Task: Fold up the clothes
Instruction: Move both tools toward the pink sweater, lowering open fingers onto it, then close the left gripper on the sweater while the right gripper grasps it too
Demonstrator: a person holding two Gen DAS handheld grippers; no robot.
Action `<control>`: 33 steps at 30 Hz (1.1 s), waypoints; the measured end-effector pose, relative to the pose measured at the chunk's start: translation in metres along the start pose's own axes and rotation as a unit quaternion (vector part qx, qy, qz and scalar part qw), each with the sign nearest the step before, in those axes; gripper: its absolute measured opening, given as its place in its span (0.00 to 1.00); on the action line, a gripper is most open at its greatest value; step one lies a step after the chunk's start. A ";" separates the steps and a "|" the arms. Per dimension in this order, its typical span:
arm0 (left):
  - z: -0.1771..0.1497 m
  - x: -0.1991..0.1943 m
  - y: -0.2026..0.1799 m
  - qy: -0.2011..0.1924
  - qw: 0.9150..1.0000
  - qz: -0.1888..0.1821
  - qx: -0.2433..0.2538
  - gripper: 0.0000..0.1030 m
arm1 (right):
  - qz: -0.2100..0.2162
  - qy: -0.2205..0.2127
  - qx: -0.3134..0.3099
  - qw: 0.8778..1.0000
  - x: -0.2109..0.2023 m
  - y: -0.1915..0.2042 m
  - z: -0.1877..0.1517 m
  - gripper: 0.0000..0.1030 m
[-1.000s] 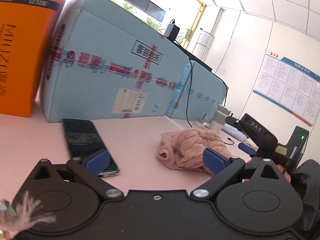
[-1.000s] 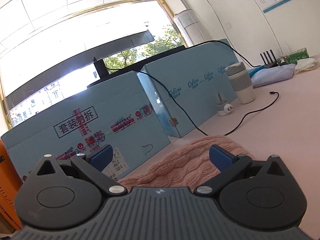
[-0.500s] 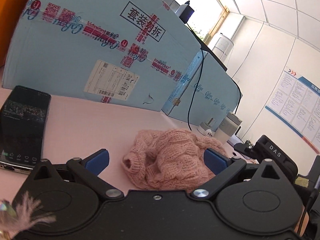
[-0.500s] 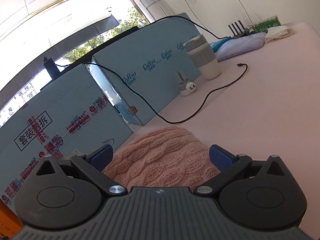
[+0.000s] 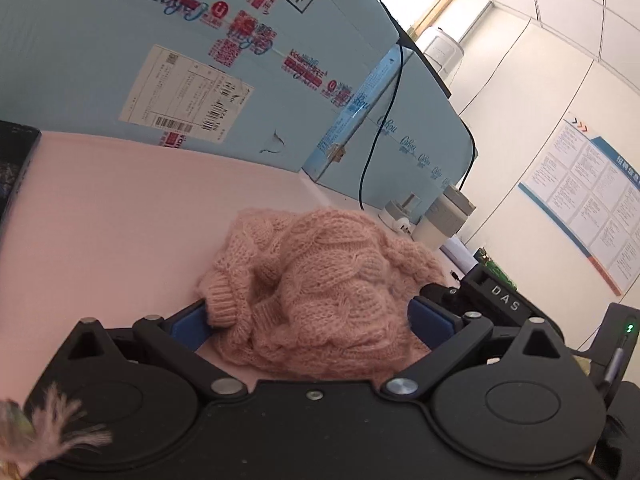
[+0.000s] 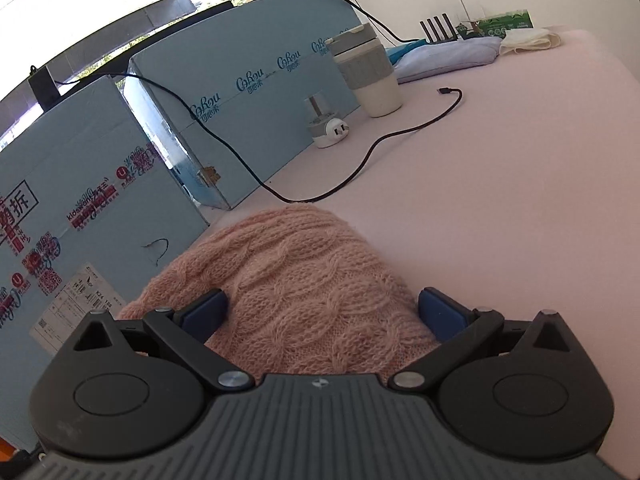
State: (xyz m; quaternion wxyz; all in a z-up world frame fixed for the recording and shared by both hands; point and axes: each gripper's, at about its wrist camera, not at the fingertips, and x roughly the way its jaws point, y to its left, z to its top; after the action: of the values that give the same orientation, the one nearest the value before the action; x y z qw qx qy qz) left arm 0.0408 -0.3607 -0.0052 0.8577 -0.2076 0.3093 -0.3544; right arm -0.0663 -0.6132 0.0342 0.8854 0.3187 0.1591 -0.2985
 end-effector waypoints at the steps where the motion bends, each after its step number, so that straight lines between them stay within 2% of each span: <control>1: 0.001 0.002 0.001 0.002 1.000 0.000 -0.001 1.00 | 0.002 -0.001 0.003 1.000 0.000 -0.001 0.000 1.00; 3: 0.004 0.006 0.002 0.003 1.000 -0.002 -0.003 1.00 | -0.001 -0.002 -0.006 1.000 -0.001 0.002 -0.002 0.97; 4: 0.005 0.007 0.003 0.004 1.000 -0.003 -0.002 1.00 | -0.004 -0.002 -0.013 1.000 0.000 0.005 -0.004 0.93; 8: 0.006 0.012 0.004 0.006 1.000 -0.007 0.003 0.96 | 0.000 -0.004 -0.024 1.000 -0.001 0.009 -0.008 0.67; 9: 0.006 0.011 0.005 0.004 1.000 -0.008 0.001 0.89 | 0.002 -0.006 -0.026 1.000 -0.002 0.009 -0.008 0.64; 10: 0.007 0.013 0.008 0.007 1.000 -0.008 -0.004 0.68 | 0.005 -0.009 -0.030 1.000 -0.003 0.010 -0.009 0.57; 11: 0.008 0.015 0.010 0.011 1.000 -0.007 -0.010 0.57 | 0.006 -0.013 -0.035 0.999 -0.005 0.012 -0.010 0.52; 14: 0.009 0.013 0.012 0.010 1.000 -0.016 -0.007 0.41 | 0.015 -0.029 -0.044 0.999 -0.010 0.015 -0.011 0.43; 16: 0.009 0.007 0.008 0.001 1.000 -0.025 0.009 0.37 | 0.043 -0.052 -0.045 0.997 -0.019 0.016 -0.012 0.39; 21: 0.005 -0.032 -0.003 -0.046 0.995 -0.044 0.077 0.35 | 0.133 -0.117 -0.048 0.983 -0.047 0.017 -0.014 0.36; 25: 0.002 -0.073 0.006 -0.051 0.992 -0.047 0.104 0.35 | 0.177 -0.136 -0.072 0.972 -0.062 0.026 -0.021 0.31; 30: 0.000 -0.135 0.033 -0.043 0.993 -0.040 0.101 0.35 | 0.248 -0.128 -0.106 0.954 -0.095 0.054 -0.044 0.26; 33: 0.002 -0.183 0.054 -0.053 0.994 -0.033 0.095 0.35 | 0.285 -0.105 -0.118 0.945 -0.121 0.071 -0.066 0.24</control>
State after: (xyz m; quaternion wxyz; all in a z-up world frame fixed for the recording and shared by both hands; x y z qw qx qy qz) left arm -0.0337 -0.1900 0.0349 0.8767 -0.1532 0.2215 -0.3985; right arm -0.1212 -0.4737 0.0752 0.9765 0.2109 0.0017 -0.0446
